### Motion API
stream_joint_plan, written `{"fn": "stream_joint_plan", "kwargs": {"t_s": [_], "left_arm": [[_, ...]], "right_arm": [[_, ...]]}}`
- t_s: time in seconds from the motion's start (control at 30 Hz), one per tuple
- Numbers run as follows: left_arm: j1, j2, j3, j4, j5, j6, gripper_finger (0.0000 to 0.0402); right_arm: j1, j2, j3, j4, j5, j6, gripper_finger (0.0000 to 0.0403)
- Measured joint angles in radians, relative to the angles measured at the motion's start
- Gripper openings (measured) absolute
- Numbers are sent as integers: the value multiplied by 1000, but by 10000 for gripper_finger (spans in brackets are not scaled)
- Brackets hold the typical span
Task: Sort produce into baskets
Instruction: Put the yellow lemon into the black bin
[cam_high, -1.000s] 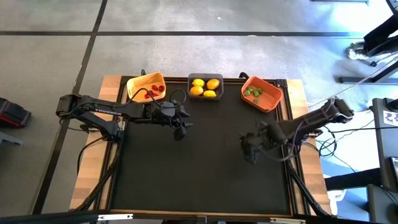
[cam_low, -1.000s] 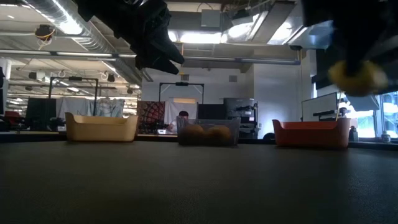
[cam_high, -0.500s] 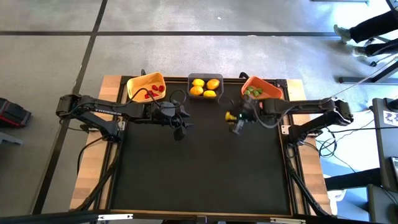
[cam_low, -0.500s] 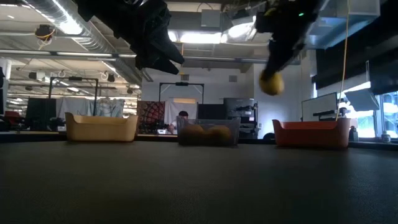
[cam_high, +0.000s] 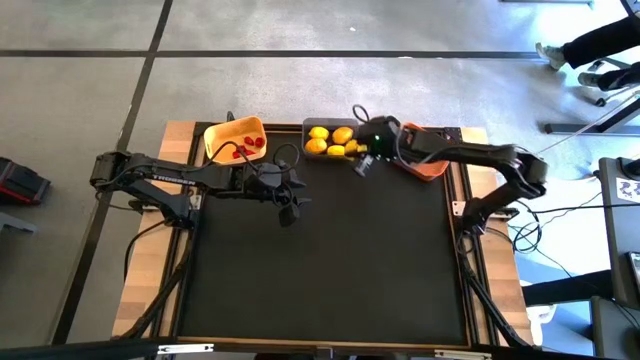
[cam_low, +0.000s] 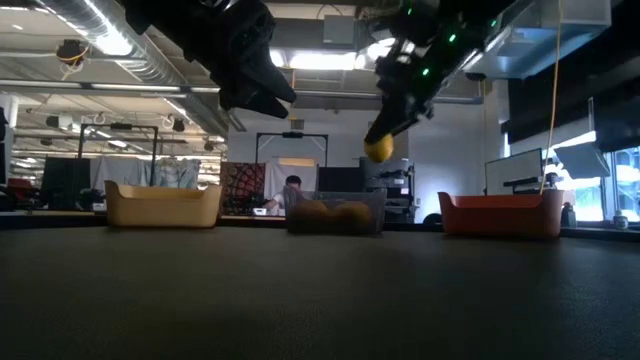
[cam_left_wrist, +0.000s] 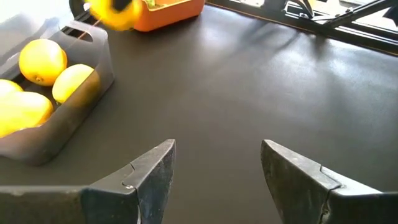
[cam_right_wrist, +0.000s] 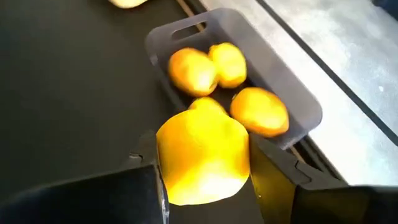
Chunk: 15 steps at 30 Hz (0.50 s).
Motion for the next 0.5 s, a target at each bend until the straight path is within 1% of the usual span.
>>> {"fn": "stream_joint_plan", "kwargs": {"t_s": [0.07,0.27,0.5], "left_arm": [[0,0,0,3,0,6,233],[0,0,0,10,0,22,233],[0,0,0,41,0,65,233]], "right_arm": [[-35,41,0,65,-17,-17,128],[-115,165,0,233,-19,-72,128],[-172,251,-1,245,-19,-74,128]]}}
